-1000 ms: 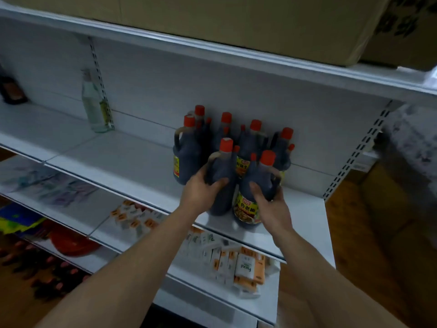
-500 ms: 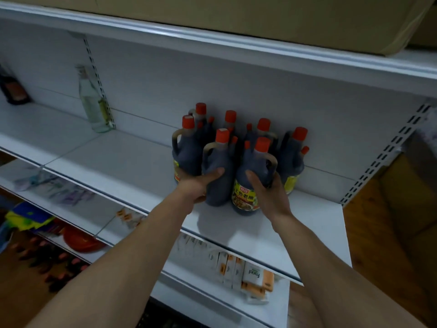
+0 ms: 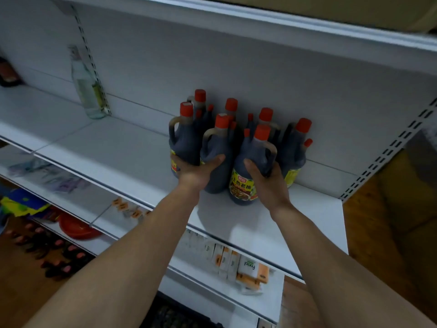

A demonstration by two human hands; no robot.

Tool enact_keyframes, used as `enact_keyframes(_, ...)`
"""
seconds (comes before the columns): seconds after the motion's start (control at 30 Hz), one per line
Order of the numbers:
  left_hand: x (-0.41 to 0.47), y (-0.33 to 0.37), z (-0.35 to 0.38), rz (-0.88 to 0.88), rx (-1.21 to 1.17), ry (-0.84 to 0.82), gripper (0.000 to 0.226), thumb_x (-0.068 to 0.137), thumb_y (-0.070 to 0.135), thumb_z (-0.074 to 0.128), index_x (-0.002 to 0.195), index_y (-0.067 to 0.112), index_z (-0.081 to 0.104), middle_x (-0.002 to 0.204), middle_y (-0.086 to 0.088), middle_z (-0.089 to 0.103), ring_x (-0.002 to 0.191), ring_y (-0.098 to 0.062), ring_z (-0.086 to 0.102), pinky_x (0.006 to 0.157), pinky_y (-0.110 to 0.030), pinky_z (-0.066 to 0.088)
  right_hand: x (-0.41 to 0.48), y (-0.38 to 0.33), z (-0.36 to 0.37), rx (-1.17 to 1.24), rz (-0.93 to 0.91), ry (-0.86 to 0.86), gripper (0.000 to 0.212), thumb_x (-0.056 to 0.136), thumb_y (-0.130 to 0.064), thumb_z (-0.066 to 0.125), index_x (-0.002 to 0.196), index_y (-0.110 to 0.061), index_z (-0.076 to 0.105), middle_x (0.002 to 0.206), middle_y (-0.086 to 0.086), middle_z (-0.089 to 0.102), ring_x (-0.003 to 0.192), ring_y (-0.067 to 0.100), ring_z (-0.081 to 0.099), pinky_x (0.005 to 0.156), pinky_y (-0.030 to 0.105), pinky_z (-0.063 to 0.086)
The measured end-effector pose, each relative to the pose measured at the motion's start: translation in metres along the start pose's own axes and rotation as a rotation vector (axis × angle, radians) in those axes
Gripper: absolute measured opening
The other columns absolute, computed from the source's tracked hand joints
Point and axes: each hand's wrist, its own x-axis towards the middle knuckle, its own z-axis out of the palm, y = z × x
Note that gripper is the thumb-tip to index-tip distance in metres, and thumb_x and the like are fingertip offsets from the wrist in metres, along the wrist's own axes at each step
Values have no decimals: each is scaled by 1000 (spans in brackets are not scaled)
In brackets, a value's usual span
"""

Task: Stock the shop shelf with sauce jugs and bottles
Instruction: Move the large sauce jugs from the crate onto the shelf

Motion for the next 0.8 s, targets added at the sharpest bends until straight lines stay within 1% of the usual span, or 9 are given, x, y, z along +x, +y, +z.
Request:
enact_keyframes(0.17, -4, 3, 0, 4, 46, 30, 141, 29, 54, 90, 146, 33, 13, 145, -1, 44, 124, -23, 52, 96, -49, 50, 1, 0, 1, -10, 8, -11, 63, 80, -60, 63, 133, -30, 46, 119, -12, 60, 112, 18, 57, 92, 37, 47)
enact_keyframes(0.27, -14, 6, 0, -23, 75, 49, 131, 45, 48, 91, 147, 31, 11, 144, 1, 46, 124, -22, 52, 95, -43, 51, 4, 2, -1, -5, 17, -19, 65, 82, -57, 63, 136, -27, 43, 123, -7, 58, 116, 21, 55, 93, 36, 45)
enact_keyframes(0.3, -17, 7, 1, -32, 95, 60, 124, 54, 43, 90, 148, 29, 10, 143, 3, 46, 123, -20, 52, 89, -37, 53, 4, 2, -2, -12, 18, -29, 68, 81, -59, 63, 137, -26, 41, 127, -5, 58, 118, 22, 54, 94, 37, 45)
enact_keyframes(0.37, -18, 8, 5, -43, 153, 86, 106, 69, 34, 85, 146, 22, 14, 136, 4, 49, 110, -17, 54, 61, -20, 52, 7, 3, -3, -33, 4, -55, 75, 78, -66, 61, 138, -26, 39, 132, -2, 57, 122, 26, 53, 98, 43, 45)
enact_keyframes(0.4, -18, 9, 7, -49, 160, 92, 97, 71, 32, 84, 143, 22, 19, 131, 3, 52, 102, -15, 56, 49, -17, 48, 9, 5, -3, -54, -2, -63, 80, 76, -69, 59, 139, -25, 38, 134, 0, 56, 123, 28, 51, 99, 45, 45)
enact_keyframes(0.43, -18, 9, 7, -56, 159, 96, 92, 70, 34, 84, 139, 23, 25, 126, 3, 55, 95, -15, 58, 45, -19, 47, 10, 6, -3, -74, -4, -68, 86, 74, -73, 56, 141, -24, 35, 137, 2, 53, 125, 29, 50, 100, 47, 44)
enact_keyframes(0.53, -28, 13, 12, -83, 199, 117, 85, 64, 47, 84, 133, 26, 39, 123, 1, 62, 97, -20, 60, 62, -30, 45, 11, 6, -5, -95, -1, -102, 94, 73, -76, 54, 146, -21, 30, 143, 9, 47, 128, 34, 46, 102, 51, 42)
enact_keyframes(0.7, -70, 9, 23, -34, 126, 155, 46, 81, 48, 70, 116, 23, 55, 108, 0, 65, 83, -11, 58, 64, -24, 44, 16, 5, -22, -78, -9, -196, 87, 76, -67, 60, 145, -22, 32, 142, 7, 48, 128, 33, 47, 104, 46, 41)
enact_keyframes(0.8, -97, -4, 8, -37, 166, 169, 35, 83, 54, 65, 99, 24, 60, 103, -1, 61, 87, -16, 56, 78, -34, 49, 7, 11, -32, -78, -42, -227, 84, 79, -63, 60, 144, -18, 35, 143, 5, 49, 129, 31, 46, 104, 42, 41)
